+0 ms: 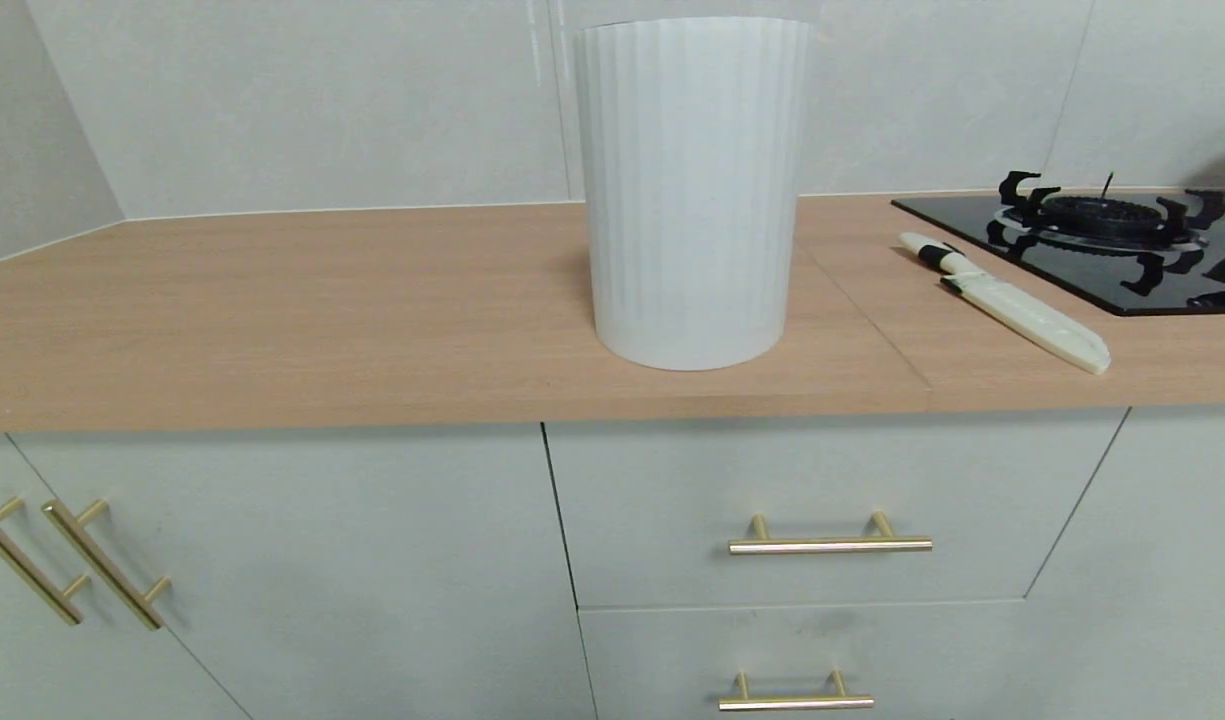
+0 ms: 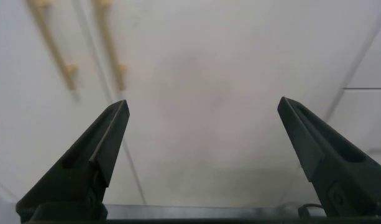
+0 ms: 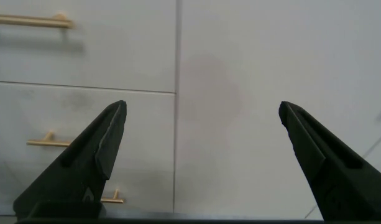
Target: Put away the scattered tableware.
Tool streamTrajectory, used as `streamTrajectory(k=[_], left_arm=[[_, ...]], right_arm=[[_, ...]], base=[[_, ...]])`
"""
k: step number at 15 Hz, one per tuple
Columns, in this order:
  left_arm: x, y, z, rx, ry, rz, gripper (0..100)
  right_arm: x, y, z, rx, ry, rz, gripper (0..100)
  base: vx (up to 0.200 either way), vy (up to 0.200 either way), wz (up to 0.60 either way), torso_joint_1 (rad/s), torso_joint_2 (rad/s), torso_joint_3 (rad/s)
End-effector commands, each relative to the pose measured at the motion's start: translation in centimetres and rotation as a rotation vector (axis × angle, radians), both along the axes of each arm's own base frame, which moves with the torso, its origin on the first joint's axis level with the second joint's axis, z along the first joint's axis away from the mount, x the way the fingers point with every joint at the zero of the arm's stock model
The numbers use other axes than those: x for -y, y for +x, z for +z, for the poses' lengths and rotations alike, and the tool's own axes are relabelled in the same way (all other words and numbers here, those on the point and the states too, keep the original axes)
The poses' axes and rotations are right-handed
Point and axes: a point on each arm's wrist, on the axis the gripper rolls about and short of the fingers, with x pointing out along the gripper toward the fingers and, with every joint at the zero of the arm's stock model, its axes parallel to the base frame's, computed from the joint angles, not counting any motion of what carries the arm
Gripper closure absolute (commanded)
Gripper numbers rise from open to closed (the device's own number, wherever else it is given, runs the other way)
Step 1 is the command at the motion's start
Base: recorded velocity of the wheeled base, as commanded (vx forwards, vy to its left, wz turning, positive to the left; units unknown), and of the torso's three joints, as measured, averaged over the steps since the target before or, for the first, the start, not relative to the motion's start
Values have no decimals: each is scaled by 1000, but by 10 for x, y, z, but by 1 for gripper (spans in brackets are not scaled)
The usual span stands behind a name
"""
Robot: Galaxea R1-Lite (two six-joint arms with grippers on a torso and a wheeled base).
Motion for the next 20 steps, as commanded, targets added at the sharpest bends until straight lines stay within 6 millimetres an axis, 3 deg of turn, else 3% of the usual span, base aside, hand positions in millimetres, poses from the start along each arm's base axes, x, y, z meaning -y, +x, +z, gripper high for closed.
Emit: streamTrajectory(k=[1, 8, 12, 20], left_arm=[[0, 0, 0, -2, -1, 1, 0], [0, 0, 0, -2, -1, 1, 0], [0, 0, 0, 0, -1, 1, 0], [0, 0, 0, -2, -1, 1, 0]], right_arm=[[0, 0, 0, 0, -2, 0, 0], [0, 0, 0, 0, -2, 0, 0], [0, 0, 0, -1, -5, 0, 0], [0, 0, 0, -1, -5, 0, 0]], base=[[0, 0, 0, 0, 0, 0], [0, 0, 0, 0, 0, 0], [0, 0, 0, 62, -227, -239], [0, 0, 0, 175, -497, -293]])
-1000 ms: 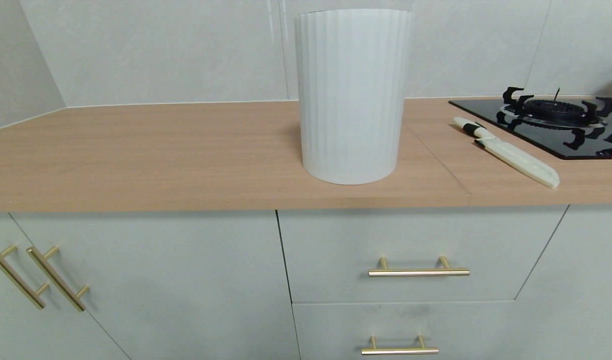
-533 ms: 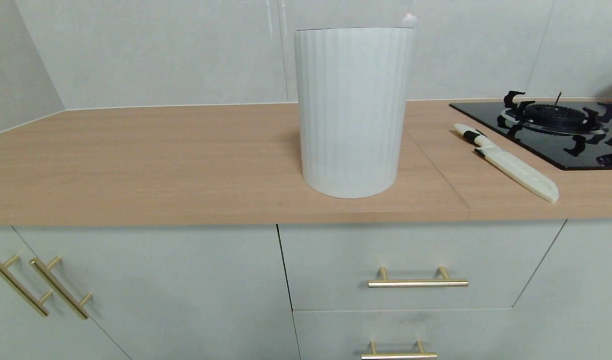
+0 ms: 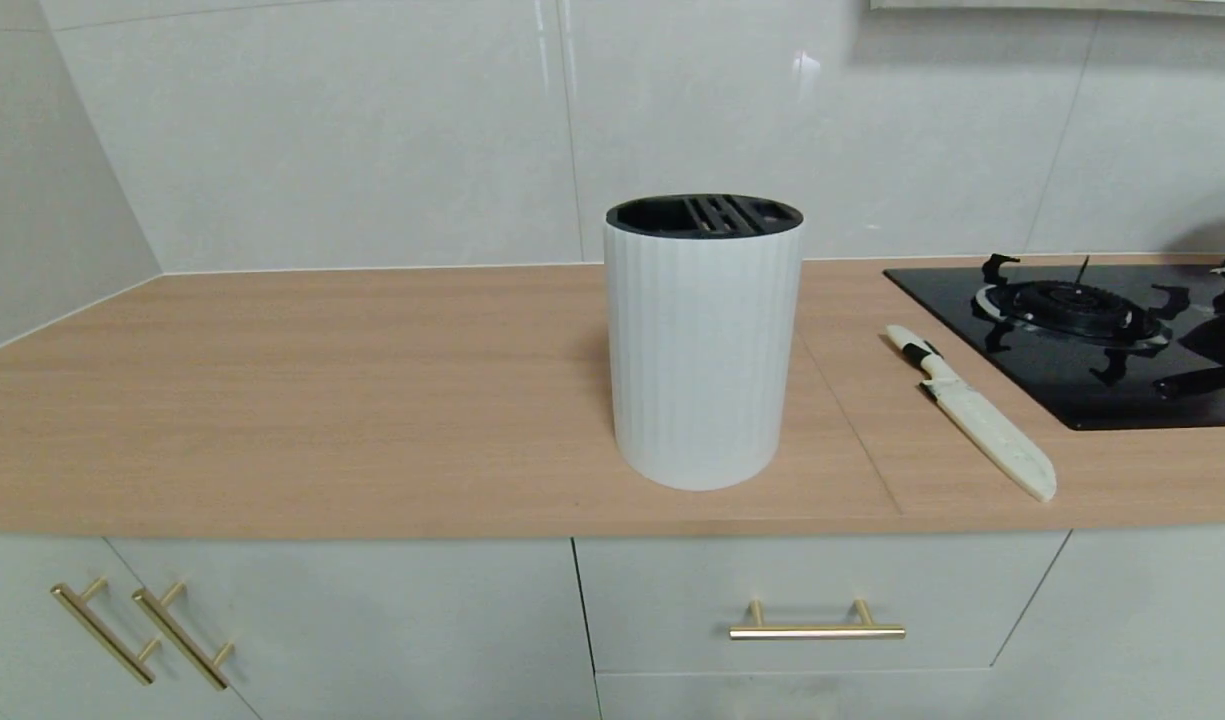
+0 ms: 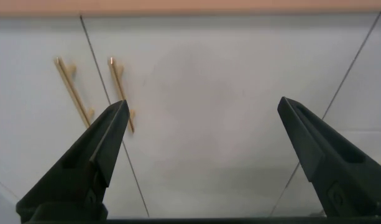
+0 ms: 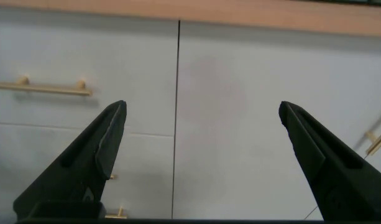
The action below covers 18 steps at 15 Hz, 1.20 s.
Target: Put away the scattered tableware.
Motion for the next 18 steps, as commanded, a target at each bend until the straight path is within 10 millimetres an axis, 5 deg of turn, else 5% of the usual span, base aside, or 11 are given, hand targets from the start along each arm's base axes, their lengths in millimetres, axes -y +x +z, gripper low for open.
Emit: streamTrajectory(k=[1, 18], left_arm=[[0, 0, 0, 0, 0, 0, 0], [0, 0, 0, 0, 0, 0, 0]], right_arm=[[0, 0, 0, -1, -1, 0, 0], [0, 0, 0, -1, -1, 0, 0]], base=[[0, 0, 0, 193, -466, -286], [0, 0, 0, 233, -517, -288]])
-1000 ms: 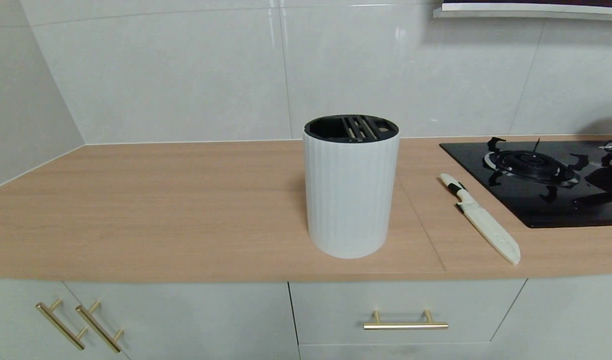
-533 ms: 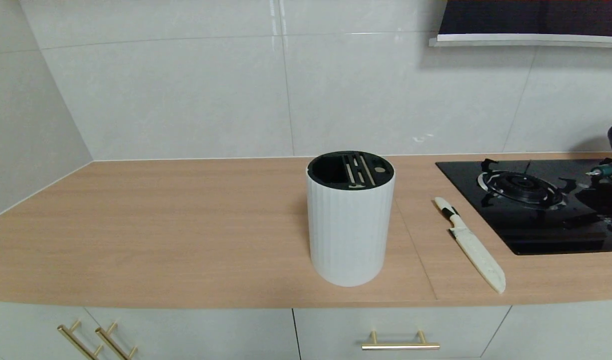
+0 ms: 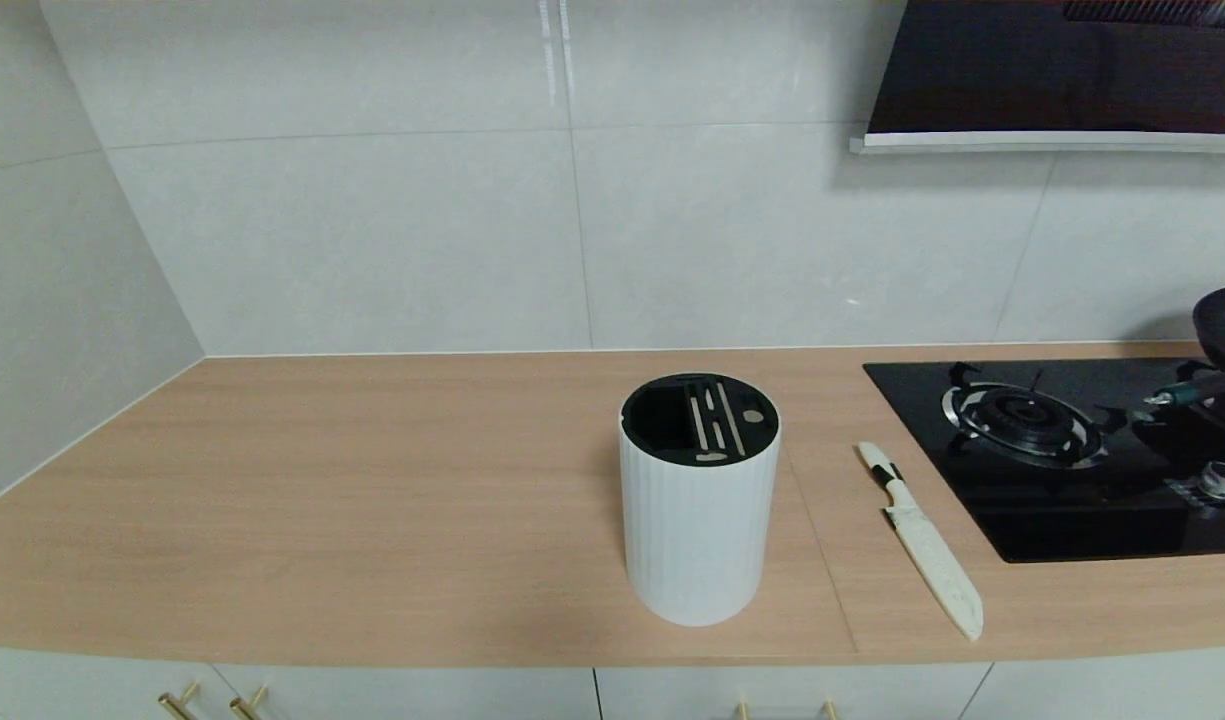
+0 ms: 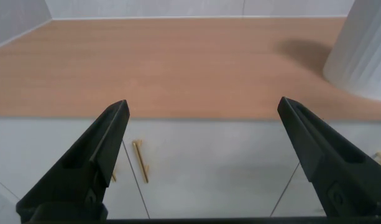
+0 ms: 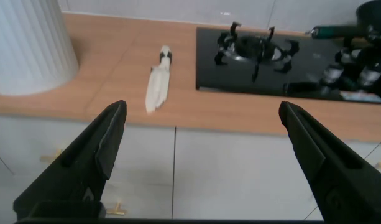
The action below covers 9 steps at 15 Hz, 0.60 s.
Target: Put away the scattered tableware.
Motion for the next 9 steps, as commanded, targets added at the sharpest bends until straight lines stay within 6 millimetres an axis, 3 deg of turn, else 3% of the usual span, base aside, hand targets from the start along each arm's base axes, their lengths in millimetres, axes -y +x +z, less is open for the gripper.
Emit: streamTrajectory(k=[1, 5, 9], left_arm=[[0, 0, 0, 1, 0, 0, 0], [0, 0, 0, 1, 0, 0, 0], [0, 0, 0, 0, 0, 0, 0]], right_arm=[[0, 0, 0, -1, 0, 0, 0], [0, 0, 0, -1, 0, 0, 0], [0, 0, 0, -1, 3, 0, 0]], base=[[0, 0, 0, 281, -588, -320], [0, 0, 0, 273, -568, -293], [0, 0, 0, 189, -398, -210]])
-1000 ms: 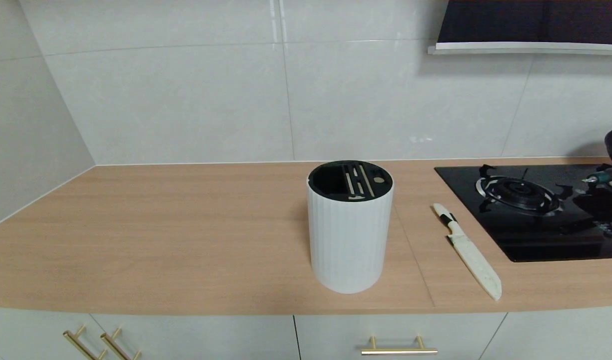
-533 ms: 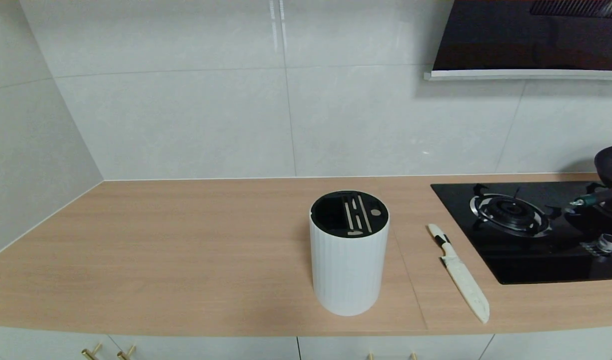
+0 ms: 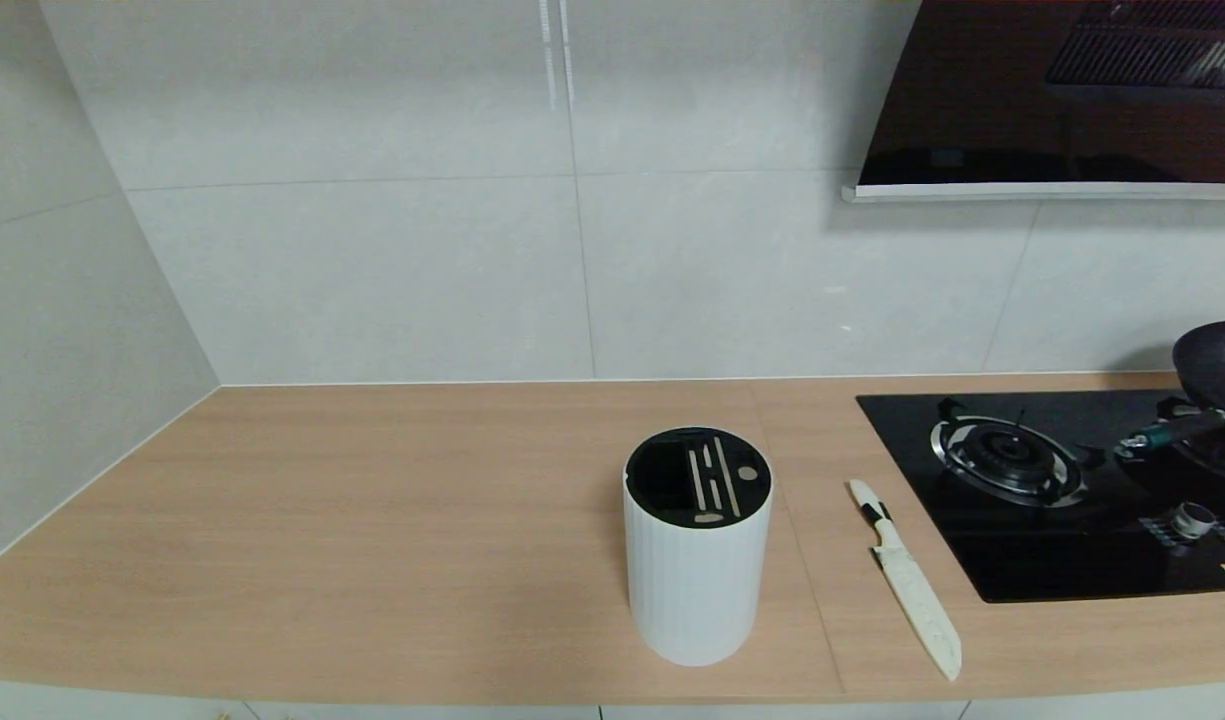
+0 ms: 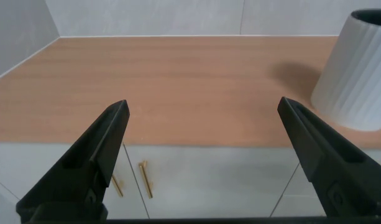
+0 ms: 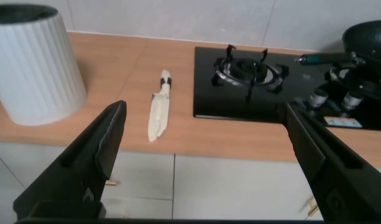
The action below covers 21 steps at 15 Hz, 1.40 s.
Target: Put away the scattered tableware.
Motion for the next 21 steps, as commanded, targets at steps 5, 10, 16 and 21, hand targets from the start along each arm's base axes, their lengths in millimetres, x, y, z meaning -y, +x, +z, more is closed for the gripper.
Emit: streamTrajectory(k=[5, 10, 16, 21], left_arm=[[0, 0, 0, 0, 0, 0, 0], [0, 0, 0, 1, 0, 0, 0], [0, 0, 0, 0, 0, 0, 0], [0, 0, 0, 0, 0, 0, 0]], right_arm=[[0, 0, 0, -1, 0, 0, 0], [-1, -10, 39, 130, 34, 80, 0], [-7, 58, 71, -362, 68, 298, 0], [-37, 171, 86, -702, 40, 397, 0]], base=[[0, 0, 0, 58, -122, -63], [0, 0, 0, 0, 0, 0], [0, 0, 0, 0, 0, 0], [0, 0, 0, 0, 0, 0]])
